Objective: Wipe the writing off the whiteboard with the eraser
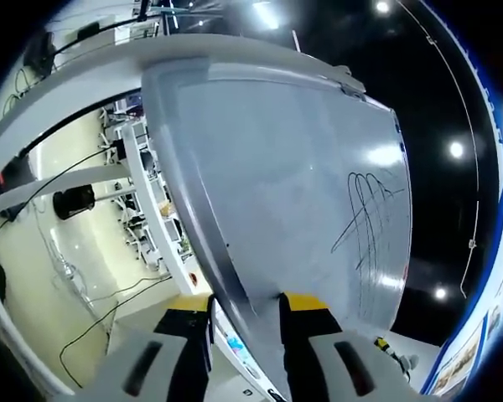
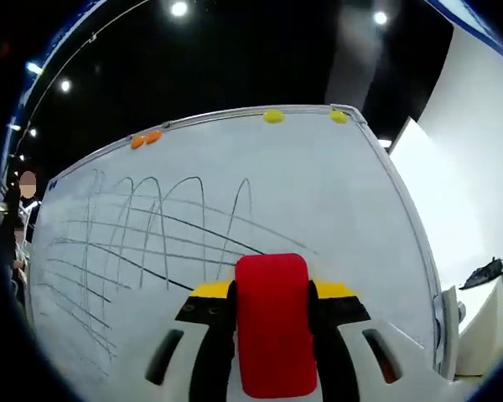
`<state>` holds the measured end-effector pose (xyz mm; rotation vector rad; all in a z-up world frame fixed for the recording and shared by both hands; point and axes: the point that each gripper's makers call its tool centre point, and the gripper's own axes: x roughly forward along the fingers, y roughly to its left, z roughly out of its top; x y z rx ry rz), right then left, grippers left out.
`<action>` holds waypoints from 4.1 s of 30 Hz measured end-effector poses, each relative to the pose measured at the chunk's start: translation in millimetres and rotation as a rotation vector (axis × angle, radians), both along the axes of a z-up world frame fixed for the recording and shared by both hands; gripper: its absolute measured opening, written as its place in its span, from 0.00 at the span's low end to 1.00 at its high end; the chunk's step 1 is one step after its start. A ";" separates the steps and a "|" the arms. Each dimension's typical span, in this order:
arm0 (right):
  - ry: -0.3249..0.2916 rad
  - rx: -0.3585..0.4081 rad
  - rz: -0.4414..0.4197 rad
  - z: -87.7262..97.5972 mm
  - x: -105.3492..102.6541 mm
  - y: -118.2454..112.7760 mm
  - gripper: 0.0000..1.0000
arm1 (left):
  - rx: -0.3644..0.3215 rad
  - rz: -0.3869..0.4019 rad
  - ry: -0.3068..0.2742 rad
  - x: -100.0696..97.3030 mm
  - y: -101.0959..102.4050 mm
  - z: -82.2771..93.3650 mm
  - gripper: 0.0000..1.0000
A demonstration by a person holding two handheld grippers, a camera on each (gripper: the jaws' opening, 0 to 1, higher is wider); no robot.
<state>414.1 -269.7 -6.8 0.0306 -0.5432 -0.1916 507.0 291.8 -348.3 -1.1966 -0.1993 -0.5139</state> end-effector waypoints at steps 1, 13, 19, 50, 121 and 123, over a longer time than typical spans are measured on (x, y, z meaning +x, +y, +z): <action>-0.001 -0.002 0.000 0.1 0.1 0.9 0.36 | -0.003 0.000 0.002 -0.8 -0.5 0.4 0.33; 0.029 -0.273 0.009 6.3 13.2 82.4 0.36 | -0.018 -0.008 0.001 0.3 -1.5 -0.3 0.33; -0.008 -0.168 -0.003 6.4 12.2 87.1 0.36 | -0.023 -0.016 0.004 -1.7 -1.7 1.7 0.33; -0.054 -0.200 0.053 2.0 18.5 143.0 0.36 | -0.033 -0.042 -0.010 -1.7 1.8 -2.9 0.29; -0.063 -0.271 0.058 40.9 10.2 127.1 0.34 | -0.033 -0.058 0.012 0.4 2.3 -3.9 0.29; -0.066 -0.263 0.059 40.6 9.6 123.8 0.34 | -0.035 -0.061 0.016 0.7 2.3 -4.0 0.29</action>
